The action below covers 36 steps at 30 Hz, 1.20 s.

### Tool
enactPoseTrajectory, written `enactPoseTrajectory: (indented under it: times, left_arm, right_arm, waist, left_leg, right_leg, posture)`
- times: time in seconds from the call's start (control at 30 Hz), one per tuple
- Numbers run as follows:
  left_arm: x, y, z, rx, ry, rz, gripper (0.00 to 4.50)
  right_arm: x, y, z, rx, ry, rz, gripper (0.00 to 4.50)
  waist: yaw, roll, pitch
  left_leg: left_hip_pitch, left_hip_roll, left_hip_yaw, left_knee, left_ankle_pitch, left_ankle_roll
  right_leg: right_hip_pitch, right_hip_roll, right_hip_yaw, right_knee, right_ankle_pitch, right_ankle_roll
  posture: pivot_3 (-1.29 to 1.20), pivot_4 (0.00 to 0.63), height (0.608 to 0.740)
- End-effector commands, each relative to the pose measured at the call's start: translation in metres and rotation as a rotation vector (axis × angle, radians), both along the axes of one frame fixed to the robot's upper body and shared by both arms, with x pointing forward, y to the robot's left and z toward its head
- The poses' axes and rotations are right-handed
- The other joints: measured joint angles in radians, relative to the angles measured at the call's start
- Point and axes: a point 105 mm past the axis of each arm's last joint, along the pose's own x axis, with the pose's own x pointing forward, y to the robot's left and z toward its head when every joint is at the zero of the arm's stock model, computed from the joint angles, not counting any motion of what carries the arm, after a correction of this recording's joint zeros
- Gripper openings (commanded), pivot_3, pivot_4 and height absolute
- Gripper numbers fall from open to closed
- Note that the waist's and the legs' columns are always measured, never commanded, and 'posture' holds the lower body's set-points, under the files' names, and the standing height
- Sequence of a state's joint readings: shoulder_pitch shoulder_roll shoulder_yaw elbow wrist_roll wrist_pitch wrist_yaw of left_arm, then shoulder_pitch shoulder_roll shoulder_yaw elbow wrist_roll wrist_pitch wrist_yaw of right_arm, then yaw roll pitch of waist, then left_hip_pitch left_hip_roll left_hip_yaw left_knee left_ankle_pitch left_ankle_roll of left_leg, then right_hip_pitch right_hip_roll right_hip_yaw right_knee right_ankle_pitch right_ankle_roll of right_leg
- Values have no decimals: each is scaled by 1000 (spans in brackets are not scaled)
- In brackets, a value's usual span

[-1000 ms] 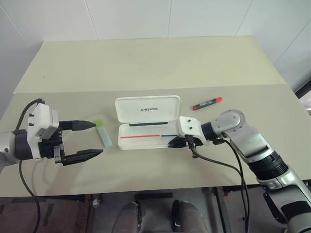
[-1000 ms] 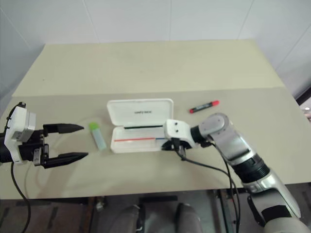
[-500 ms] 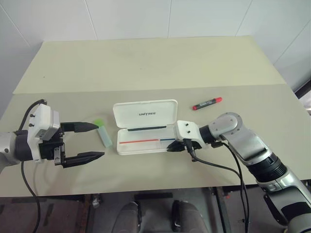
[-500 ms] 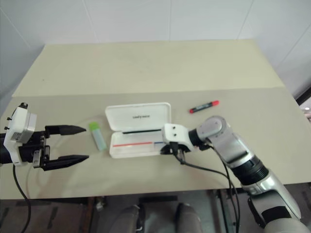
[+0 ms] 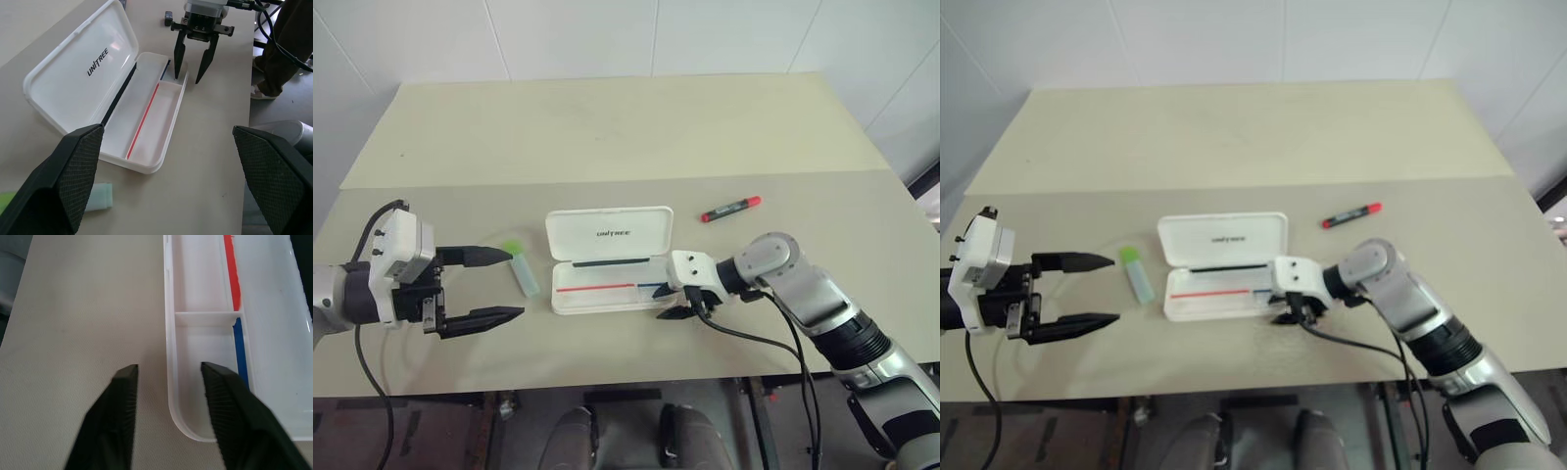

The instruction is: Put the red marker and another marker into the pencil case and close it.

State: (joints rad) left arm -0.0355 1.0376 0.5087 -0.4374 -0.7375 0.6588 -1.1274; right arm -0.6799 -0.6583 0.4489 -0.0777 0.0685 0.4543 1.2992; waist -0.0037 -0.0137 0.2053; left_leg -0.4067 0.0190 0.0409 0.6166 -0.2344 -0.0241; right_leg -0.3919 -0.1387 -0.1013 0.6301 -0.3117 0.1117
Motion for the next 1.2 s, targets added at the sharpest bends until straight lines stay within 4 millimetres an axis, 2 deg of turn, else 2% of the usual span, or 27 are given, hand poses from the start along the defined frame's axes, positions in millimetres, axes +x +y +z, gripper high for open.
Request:
enactPoseTrajectory:
  times: [0.03, 0.1, 0.2, 0.47, 0.6, 0.83, 1.0, 1.2]
  left_arm:
    - [-2, -5, 7, 11, -31, -24, 4500]
    - [-2, -6, 6, 9, -30, -25, 4500]
    - [-2, -7, 6, 5, -30, -25, 4500]
    - [-1, -7, 4, -2, -28, -23, 4500]
    - [0, -8, 4, -5, -28, -26, 4500]
    - [2, -10, 5, -5, -32, -38, 4500]
    - [2, -10, 7, -2, -32, -37, 4500]
    - [0, -9, 7, 2, -33, -32, 4500]
  right_arm:
    - [-1, 0, 10, 33, -9, 1, 3540]
    - [-1, 0, 20, 68, 2, -13, 4200]
    - [3, -7, 39, 113, 10, -50, 4200]
    - [28, -42, 69, 118, -69, -191, 4200]
    - [57, -67, 79, 62, -183, -284, 4200]
    - [111, -86, 87, -41, -343, -382, 4200]
    - [128, -87, 75, -126, -355, -389, 4200]
    - [137, -91, 67, -199, -347, -409, 4200]
  waist:
    - [0, 0, 0]
    - [0, 0, 0]
    - [1, 0, 0]
    - [1, 0, 0]
    - [-1, 0, 0]
    - [-10, 0, 0]
    - [-25, 0, 0]
    - [-26, 0, 0]
  left_leg:
    - [0, 0, 0, 0, 0, 0]
    - [0, 0, 0, 0, 0, 0]
    - [0, 0, 0, 1, 0, 0]
    - [0, 1, 1, 2, -1, 0]
    - [0, 2, 2, 4, -2, 0]
    - [0, 9, 8, 7, -5, -3]
    - [0, 10, 9, 7, -5, -3]
    - [0, 11, 10, 7, -5, -3]
  right_leg:
    - [0, 0, 0, 0, 0, 0]
    - [0, 0, 0, 0, 0, 0]
    - [0, 0, 0, 0, 0, 0]
    - [0, 1, 0, -1, 0, 0]
    - [0, 3, 2, -2, 0, -1]
    - [-2, 10, 7, -1, 1, -3]
    - [-2, 10, 8, -1, 1, -3]
    - [-3, 11, 9, 0, 1, -3]
  posture:
    - [0, 150, 740]
    - [0, 150, 740]
    - [0, 150, 740]
    - [0, 150, 740]
    - [0, 150, 740]
    - [0, 150, 740]
    - [0, 150, 740]
    - [0, 150, 740]
